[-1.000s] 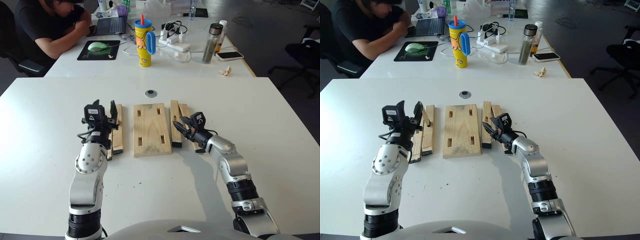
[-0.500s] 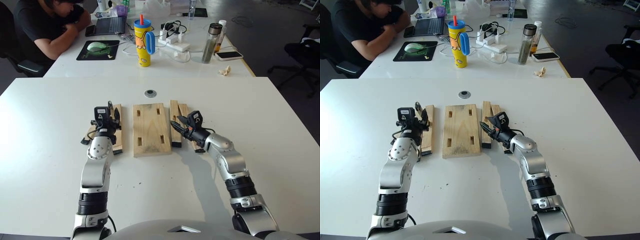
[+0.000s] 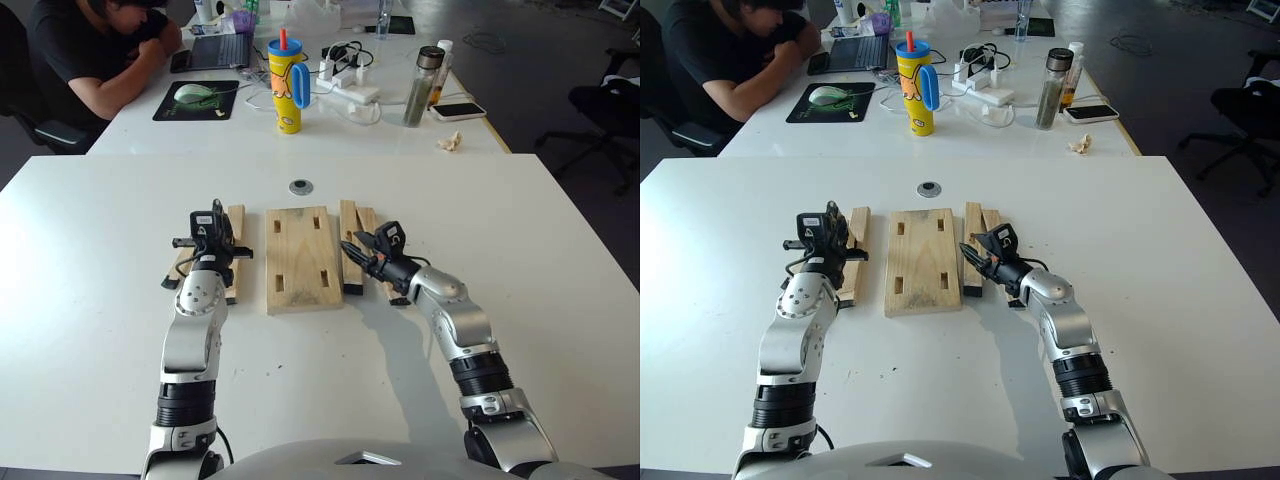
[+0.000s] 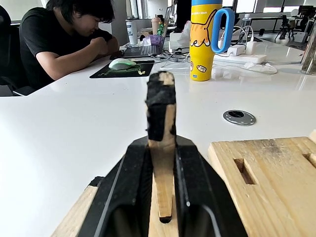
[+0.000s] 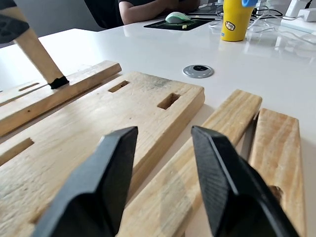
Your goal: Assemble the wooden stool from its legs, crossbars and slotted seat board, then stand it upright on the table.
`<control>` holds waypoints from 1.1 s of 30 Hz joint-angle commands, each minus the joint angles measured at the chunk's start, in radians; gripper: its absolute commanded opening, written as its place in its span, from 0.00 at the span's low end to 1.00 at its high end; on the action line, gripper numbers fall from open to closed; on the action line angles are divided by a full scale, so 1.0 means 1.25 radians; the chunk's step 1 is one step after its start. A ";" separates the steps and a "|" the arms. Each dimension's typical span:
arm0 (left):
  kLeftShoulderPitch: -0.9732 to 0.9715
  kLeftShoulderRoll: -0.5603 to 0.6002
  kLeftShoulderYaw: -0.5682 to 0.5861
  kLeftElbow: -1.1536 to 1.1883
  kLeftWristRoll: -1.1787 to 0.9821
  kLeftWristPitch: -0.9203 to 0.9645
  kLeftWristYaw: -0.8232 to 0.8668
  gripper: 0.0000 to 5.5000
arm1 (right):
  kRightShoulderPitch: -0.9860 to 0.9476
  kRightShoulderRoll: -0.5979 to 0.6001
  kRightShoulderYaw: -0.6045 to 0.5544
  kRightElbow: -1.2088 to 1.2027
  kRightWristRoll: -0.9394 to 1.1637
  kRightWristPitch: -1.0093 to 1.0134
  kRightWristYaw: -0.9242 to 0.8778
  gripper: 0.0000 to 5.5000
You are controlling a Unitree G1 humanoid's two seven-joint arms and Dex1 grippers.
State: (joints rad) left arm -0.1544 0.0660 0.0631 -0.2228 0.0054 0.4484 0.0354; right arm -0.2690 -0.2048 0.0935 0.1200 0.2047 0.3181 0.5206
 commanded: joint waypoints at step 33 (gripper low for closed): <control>-0.322 0.129 0.215 -0.071 -0.993 0.448 -0.240 0.08 | -0.262 -0.073 -0.417 0.112 0.817 0.652 0.255 0.81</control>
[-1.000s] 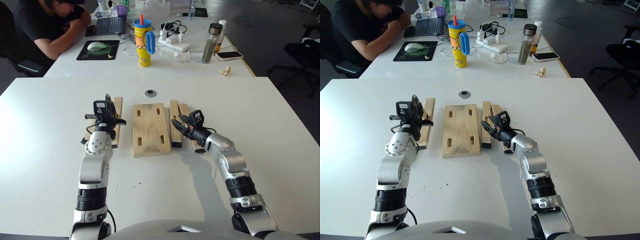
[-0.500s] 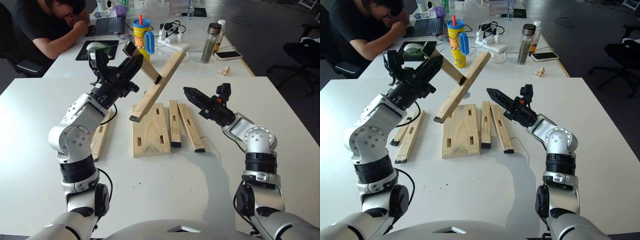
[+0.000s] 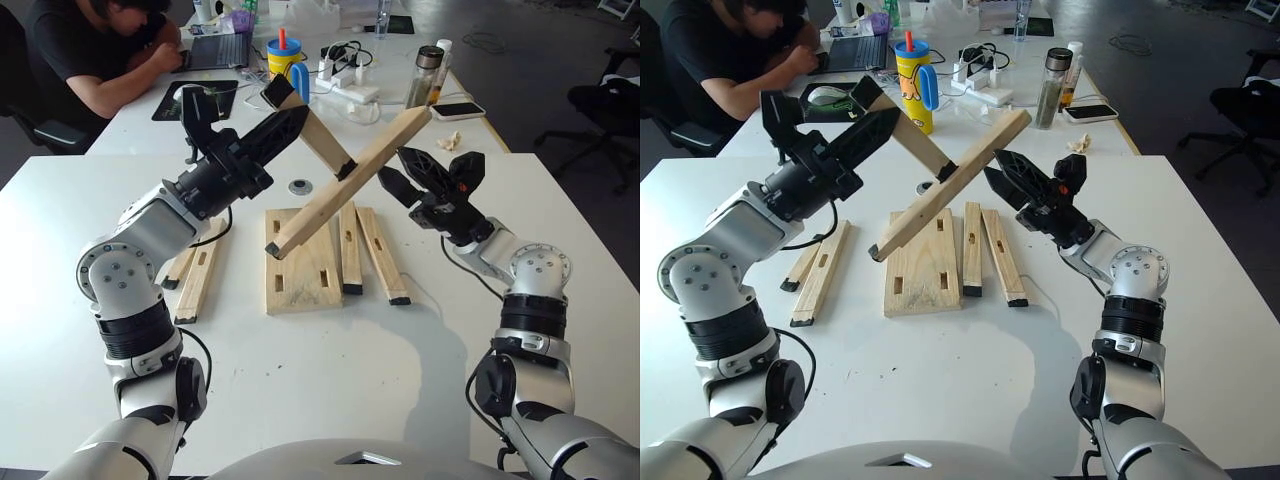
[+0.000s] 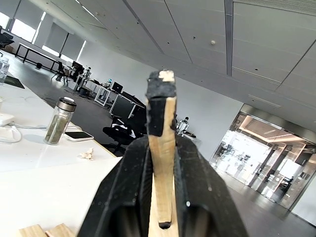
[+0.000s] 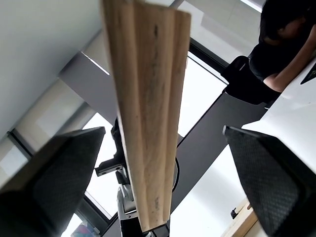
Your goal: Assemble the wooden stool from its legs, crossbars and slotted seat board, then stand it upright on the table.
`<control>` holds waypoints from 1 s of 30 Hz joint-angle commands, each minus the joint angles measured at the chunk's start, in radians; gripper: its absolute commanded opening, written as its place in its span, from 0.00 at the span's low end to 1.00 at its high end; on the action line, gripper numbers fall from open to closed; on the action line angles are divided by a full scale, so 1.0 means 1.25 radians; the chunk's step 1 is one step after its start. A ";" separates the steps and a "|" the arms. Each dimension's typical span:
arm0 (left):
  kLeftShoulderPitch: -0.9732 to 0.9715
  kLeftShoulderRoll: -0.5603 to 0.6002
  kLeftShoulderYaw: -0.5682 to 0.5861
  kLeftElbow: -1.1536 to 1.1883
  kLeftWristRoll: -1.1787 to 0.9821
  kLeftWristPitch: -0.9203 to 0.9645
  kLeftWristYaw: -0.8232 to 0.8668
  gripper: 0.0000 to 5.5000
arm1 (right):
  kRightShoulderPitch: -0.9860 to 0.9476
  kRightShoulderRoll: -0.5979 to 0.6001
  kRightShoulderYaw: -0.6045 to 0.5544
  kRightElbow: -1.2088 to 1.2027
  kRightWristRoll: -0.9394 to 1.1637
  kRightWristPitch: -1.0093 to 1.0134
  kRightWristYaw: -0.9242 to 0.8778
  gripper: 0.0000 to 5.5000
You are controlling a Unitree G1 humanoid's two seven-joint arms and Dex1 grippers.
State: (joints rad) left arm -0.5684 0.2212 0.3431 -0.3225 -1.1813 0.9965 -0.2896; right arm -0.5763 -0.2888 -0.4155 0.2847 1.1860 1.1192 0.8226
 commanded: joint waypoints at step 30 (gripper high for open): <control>0.043 0.048 -0.026 0.045 -0.229 -0.048 0.077 0.33 | 0.016 -0.029 0.021 -0.052 0.015 -0.038 0.075 0.37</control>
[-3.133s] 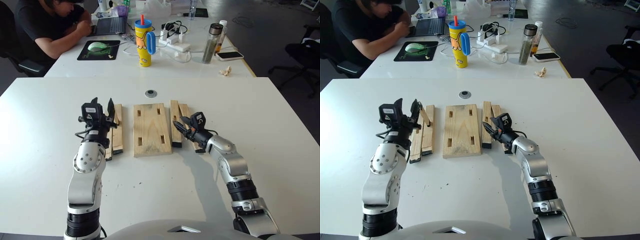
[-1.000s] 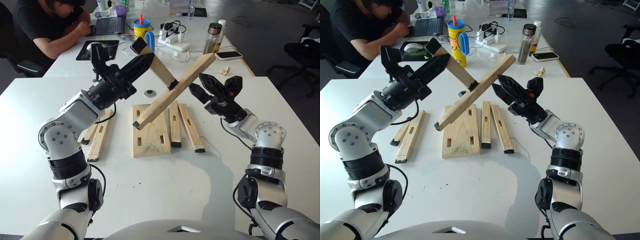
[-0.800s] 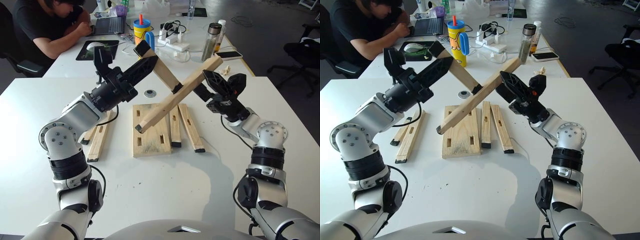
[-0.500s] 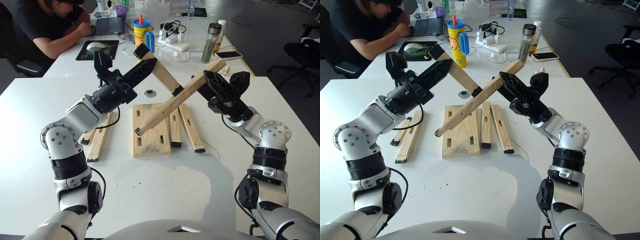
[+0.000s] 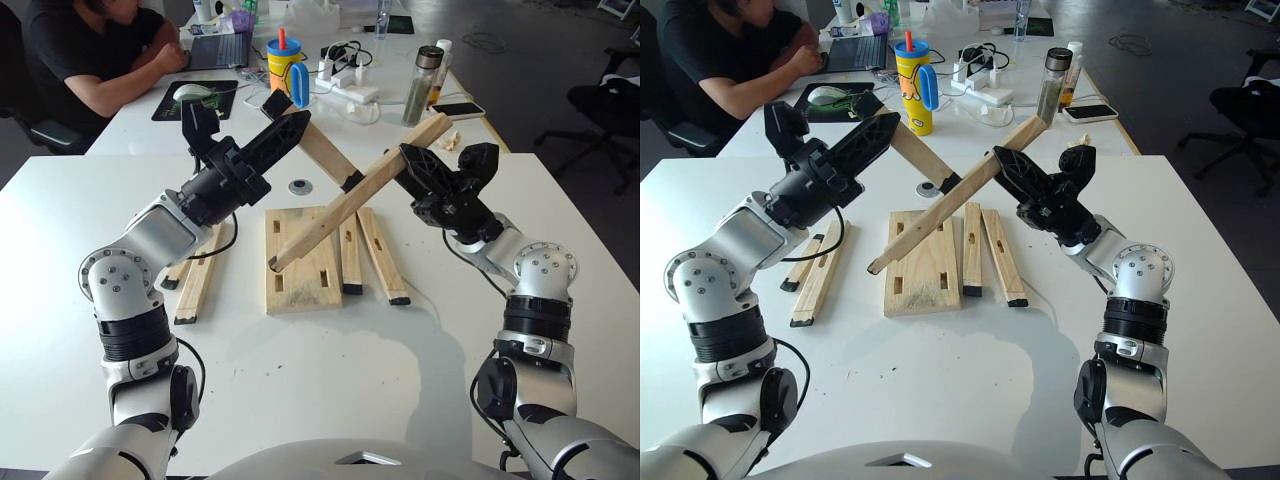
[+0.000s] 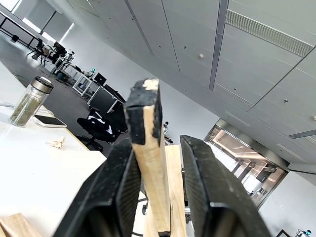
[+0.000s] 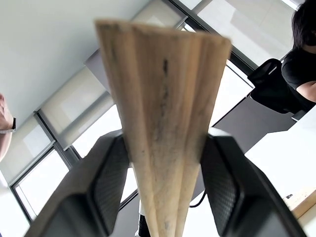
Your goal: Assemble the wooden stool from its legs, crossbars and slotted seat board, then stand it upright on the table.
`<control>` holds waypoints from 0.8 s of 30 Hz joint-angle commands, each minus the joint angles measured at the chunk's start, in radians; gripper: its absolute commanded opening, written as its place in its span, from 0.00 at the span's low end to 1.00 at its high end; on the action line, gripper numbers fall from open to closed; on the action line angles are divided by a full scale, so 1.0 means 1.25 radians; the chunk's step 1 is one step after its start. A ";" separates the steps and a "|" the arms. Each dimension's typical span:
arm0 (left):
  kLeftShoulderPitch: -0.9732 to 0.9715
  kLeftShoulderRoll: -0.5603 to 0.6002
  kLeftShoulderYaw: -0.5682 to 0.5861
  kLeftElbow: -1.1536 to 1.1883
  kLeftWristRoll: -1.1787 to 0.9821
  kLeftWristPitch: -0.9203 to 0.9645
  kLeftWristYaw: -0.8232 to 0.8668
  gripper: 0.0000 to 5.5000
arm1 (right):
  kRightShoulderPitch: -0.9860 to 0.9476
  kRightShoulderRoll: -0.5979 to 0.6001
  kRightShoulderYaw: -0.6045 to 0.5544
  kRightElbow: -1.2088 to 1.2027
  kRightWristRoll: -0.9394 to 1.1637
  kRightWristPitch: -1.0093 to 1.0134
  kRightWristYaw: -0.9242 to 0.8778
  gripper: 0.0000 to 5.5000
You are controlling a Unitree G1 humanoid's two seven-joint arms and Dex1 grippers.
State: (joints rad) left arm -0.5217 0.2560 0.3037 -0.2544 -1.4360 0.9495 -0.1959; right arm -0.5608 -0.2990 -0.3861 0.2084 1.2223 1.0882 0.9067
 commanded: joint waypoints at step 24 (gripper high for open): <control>0.307 0.308 -0.499 -0.031 0.847 -0.471 -0.406 0.57 | -0.115 -0.203 0.180 0.171 -0.366 -0.322 0.331 0.37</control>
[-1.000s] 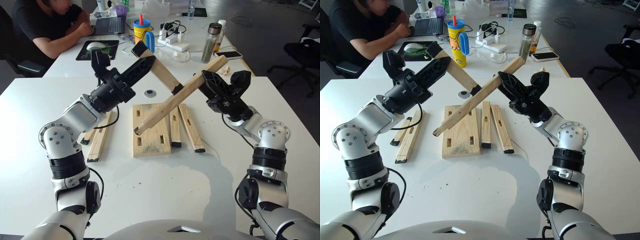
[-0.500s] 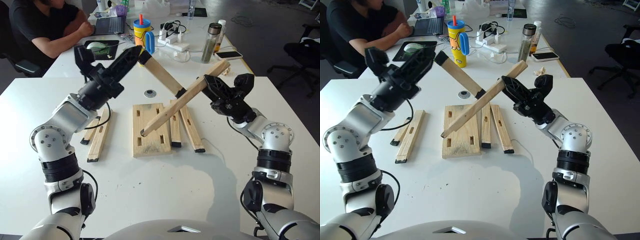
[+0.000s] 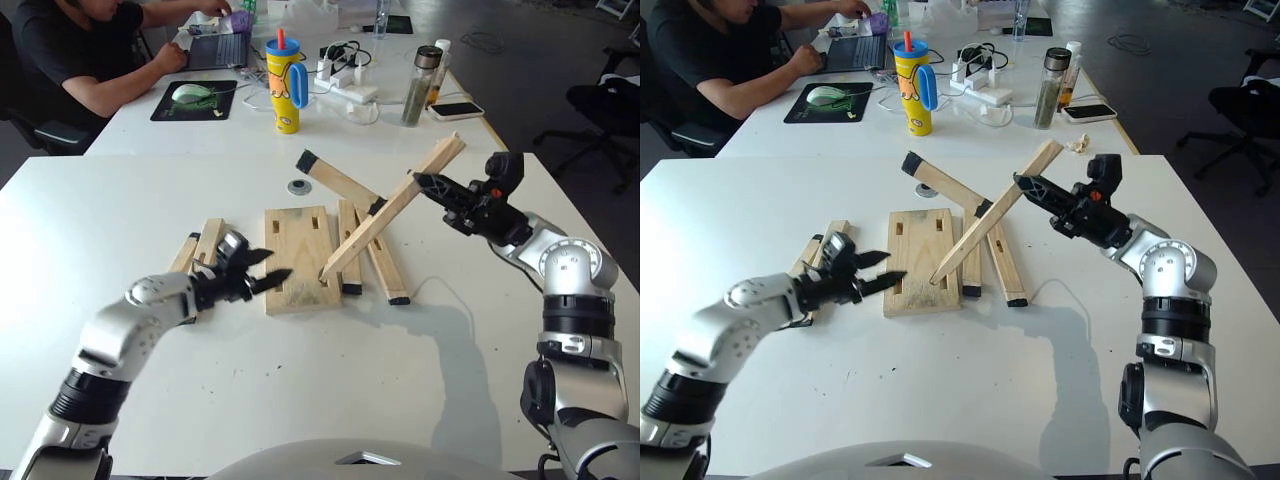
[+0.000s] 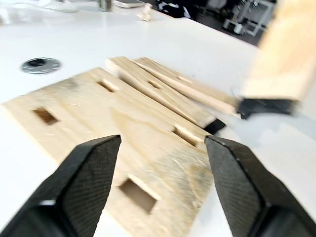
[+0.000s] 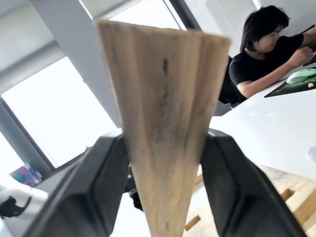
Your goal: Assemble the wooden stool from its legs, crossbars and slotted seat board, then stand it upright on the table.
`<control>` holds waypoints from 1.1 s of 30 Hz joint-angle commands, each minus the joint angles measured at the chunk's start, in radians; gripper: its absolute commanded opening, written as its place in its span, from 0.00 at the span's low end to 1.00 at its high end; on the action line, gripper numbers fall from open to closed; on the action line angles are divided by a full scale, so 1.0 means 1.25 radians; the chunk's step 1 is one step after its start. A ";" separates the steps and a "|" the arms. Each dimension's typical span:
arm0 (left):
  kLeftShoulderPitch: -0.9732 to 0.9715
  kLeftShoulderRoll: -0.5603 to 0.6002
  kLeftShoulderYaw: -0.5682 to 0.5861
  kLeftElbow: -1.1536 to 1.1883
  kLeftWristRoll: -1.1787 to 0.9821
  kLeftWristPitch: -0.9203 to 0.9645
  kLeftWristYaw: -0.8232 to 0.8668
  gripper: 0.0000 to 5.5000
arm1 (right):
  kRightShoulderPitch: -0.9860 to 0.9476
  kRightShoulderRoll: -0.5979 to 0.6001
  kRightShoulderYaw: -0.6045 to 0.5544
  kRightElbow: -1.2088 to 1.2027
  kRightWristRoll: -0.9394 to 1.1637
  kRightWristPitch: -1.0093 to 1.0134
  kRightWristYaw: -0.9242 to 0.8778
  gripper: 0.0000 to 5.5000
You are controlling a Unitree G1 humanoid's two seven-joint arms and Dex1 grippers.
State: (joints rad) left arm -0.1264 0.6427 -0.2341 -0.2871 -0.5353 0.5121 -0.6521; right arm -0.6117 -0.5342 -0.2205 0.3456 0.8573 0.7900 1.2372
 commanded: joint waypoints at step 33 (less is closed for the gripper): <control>-0.070 0.054 -0.237 0.333 0.579 -0.428 -0.204 0.57 | -0.176 0.072 0.233 0.265 -0.366 -0.459 0.300 0.37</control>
State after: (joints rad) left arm -0.2621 0.6668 -0.5008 0.0358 0.1188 -0.0607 -0.8695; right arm -0.8331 -0.4362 0.0294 0.6962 0.4538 0.2441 1.6100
